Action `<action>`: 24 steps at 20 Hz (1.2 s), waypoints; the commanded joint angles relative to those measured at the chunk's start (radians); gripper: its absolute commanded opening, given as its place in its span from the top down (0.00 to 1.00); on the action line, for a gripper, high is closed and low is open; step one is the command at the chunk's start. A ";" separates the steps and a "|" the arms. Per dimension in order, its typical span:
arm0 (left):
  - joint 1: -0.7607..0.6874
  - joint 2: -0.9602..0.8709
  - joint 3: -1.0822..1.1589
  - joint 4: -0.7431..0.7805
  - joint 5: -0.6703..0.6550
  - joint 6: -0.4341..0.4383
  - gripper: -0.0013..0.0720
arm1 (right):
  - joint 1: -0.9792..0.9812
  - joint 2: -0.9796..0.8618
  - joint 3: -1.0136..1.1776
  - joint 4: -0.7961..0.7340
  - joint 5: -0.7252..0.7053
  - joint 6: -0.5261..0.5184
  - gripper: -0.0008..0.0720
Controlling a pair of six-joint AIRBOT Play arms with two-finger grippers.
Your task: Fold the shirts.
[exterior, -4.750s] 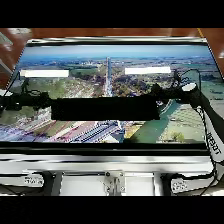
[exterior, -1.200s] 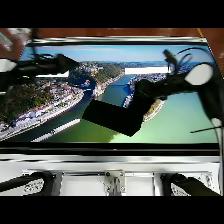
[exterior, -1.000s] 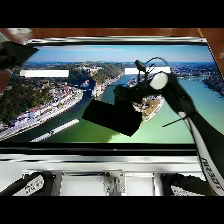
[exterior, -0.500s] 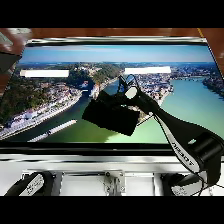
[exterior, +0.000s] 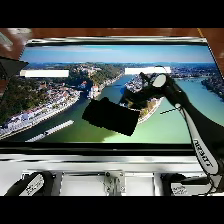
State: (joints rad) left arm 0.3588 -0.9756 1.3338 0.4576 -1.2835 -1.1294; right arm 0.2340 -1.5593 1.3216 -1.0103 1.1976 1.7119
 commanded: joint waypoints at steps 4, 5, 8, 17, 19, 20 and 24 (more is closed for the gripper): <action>0.000 0.001 -0.002 0.000 -0.001 0.000 0.92 | -0.111 0.051 -0.164 -0.200 0.191 0.014 0.07; 0.000 0.001 -0.002 0.000 -0.001 0.000 0.92 | -0.112 0.051 -0.208 -0.101 0.093 -0.002 0.07; 0.000 0.001 -0.002 0.000 -0.001 0.000 0.92 | -0.112 0.050 -0.309 0.062 -0.123 -0.018 0.07; 0.000 0.001 -0.002 -0.001 0.000 -0.035 0.92 | -0.060 -0.036 -0.355 0.167 -0.223 -0.110 0.23; 0.000 0.001 -0.002 -0.001 0.000 -0.035 0.92 | -0.066 -0.029 -0.354 0.170 -0.259 -0.095 0.84; 0.000 0.001 -0.002 0.000 0.000 -0.035 0.92 | -0.072 -0.018 -0.354 0.175 -0.269 -0.096 0.90; 0.000 0.000 -0.002 0.000 0.000 -0.034 0.92 | -0.129 0.095 -0.256 0.315 -0.255 -0.248 0.90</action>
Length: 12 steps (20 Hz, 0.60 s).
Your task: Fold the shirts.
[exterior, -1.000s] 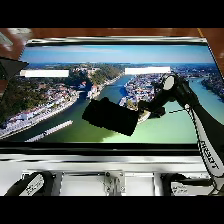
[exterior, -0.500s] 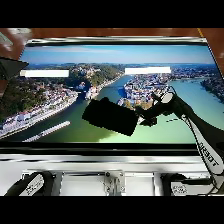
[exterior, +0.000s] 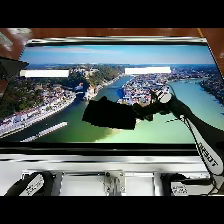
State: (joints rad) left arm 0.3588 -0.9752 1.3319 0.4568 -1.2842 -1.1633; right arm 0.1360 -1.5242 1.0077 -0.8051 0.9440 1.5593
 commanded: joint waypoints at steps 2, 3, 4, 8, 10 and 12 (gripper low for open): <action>0.000 -0.006 0.000 0.000 0.000 0.000 0.92 | -0.077 0.101 0.187 0.198 0.042 -0.114 0.90; 0.000 -0.009 0.000 0.001 0.000 -0.001 0.92 | -0.102 0.107 0.253 0.200 0.065 -0.112 0.90; 0.000 -0.013 0.000 0.000 0.000 -0.001 0.92 | -0.134 0.107 0.319 0.194 0.097 -0.099 0.90; 0.000 -0.033 0.000 0.025 -0.001 0.000 0.92 | -0.292 0.107 0.431 0.195 0.174 -0.035 0.90; 0.000 -0.041 -0.002 0.064 -0.007 -0.001 0.92 | -0.388 0.107 0.441 0.194 0.211 -0.027 0.90; 0.000 -0.041 -0.019 0.072 -0.011 0.000 0.92 | -0.491 0.107 0.441 0.190 0.228 -0.039 0.90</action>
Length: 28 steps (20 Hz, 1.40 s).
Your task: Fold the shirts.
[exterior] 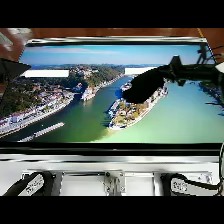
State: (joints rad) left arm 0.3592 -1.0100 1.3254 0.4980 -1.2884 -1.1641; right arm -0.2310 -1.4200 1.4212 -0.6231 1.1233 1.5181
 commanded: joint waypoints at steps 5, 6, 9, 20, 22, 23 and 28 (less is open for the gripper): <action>0.000 -0.006 -0.082 0.036 -0.032 0.001 0.92 | -0.348 0.003 0.028 -0.087 0.033 -0.098 0.90; 0.000 -0.006 -0.091 0.056 -0.060 0.000 0.92 | -0.389 0.003 0.028 -0.139 0.024 -0.109 0.90; 0.000 -0.006 -0.108 0.109 -0.156 -0.003 0.92 | -0.501 0.003 0.028 -0.260 -0.016 -0.114 0.90; -0.016 -0.012 -0.132 0.109 -0.160 -0.056 0.92 | -0.791 0.003 0.023 -0.615 0.252 0.035 0.90; -0.024 -0.012 -0.132 0.110 -0.160 -0.052 0.92 | -0.808 0.003 -0.015 -0.650 0.285 0.049 0.90; -0.027 -0.012 -0.132 0.110 -0.160 -0.052 0.92 | -0.810 0.003 -0.049 -0.645 0.283 0.048 0.90; -0.043 -0.013 -0.132 0.140 -0.160 -0.052 0.92 | -0.810 0.003 -0.267 -0.749 0.270 0.057 0.90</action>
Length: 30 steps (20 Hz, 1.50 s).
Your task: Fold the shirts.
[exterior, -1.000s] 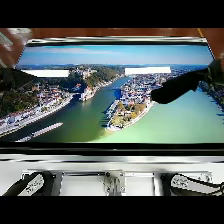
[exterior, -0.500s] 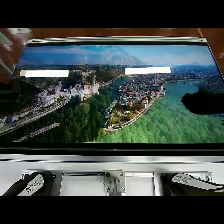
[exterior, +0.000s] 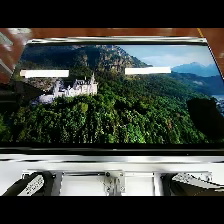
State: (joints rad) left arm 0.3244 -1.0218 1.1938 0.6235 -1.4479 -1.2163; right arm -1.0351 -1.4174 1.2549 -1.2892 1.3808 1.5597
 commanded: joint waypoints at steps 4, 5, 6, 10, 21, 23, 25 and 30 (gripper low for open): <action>-0.009 -0.012 0.000 0.015 0.000 0.000 0.92 | -0.006 0.000 -0.196 -0.173 0.018 0.023 0.90; -0.009 -0.014 0.000 0.015 0.000 0.000 0.92 | -0.006 0.000 -0.207 -0.202 0.011 0.026 0.90; -0.009 -0.015 0.000 0.015 0.000 0.000 0.92 | -0.006 0.000 -0.214 -0.229 -0.008 0.027 0.90; -0.009 -0.023 0.000 0.015 0.000 0.000 0.92 | -0.006 0.000 -0.248 -0.237 -0.056 0.065 0.89; -0.009 -0.026 0.000 0.015 -0.001 0.000 0.92 | -0.006 0.000 -0.303 -0.277 0.072 0.050 0.35; -0.009 -0.026 0.000 0.015 0.000 0.004 0.92 | -0.006 0.016 -0.261 -0.346 0.171 0.056 0.35; -0.010 -0.026 0.000 0.014 0.000 -0.002 0.92 | -0.006 0.067 -0.185 -0.420 0.233 0.063 0.35; -0.020 -0.026 0.000 0.043 0.064 -0.004 0.92 | 0.020 0.233 0.126 -0.409 0.129 0.109 0.35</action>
State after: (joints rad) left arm 0.3122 -1.0470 1.1938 0.6407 -1.4357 -1.2190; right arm -1.0336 -1.2648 1.2263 -1.7237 1.5803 1.6398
